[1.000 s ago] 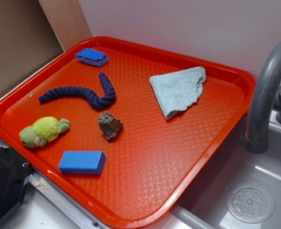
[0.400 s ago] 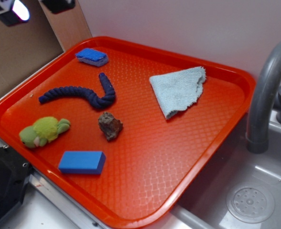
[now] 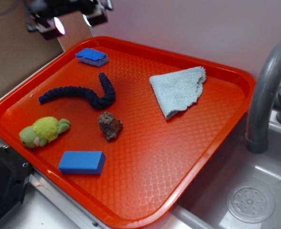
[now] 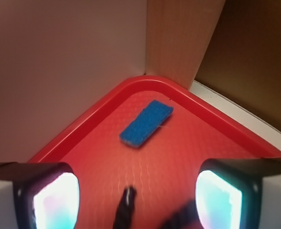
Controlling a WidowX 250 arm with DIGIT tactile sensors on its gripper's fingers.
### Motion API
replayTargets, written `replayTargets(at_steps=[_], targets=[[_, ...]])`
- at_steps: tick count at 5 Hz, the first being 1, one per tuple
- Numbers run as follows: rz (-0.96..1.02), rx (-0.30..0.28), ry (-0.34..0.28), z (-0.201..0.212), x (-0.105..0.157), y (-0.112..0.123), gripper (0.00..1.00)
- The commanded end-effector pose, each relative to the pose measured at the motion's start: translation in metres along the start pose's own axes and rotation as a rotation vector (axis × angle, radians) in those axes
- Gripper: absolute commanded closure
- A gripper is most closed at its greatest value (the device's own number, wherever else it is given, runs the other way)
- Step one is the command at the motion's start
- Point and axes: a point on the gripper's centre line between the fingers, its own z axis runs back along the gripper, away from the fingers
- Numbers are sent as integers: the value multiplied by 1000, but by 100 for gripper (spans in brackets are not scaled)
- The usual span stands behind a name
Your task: Grab the blue sponge.
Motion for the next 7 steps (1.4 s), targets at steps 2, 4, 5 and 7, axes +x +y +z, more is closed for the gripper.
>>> replayTargets(at_steps=[2, 4, 5, 7], targets=[[87, 57, -81, -69, 43, 13, 0], [43, -23, 108, -114, 40, 17, 0], [67, -17, 178, -118, 34, 19, 100], [-39, -2, 190, -90, 34, 17, 100]])
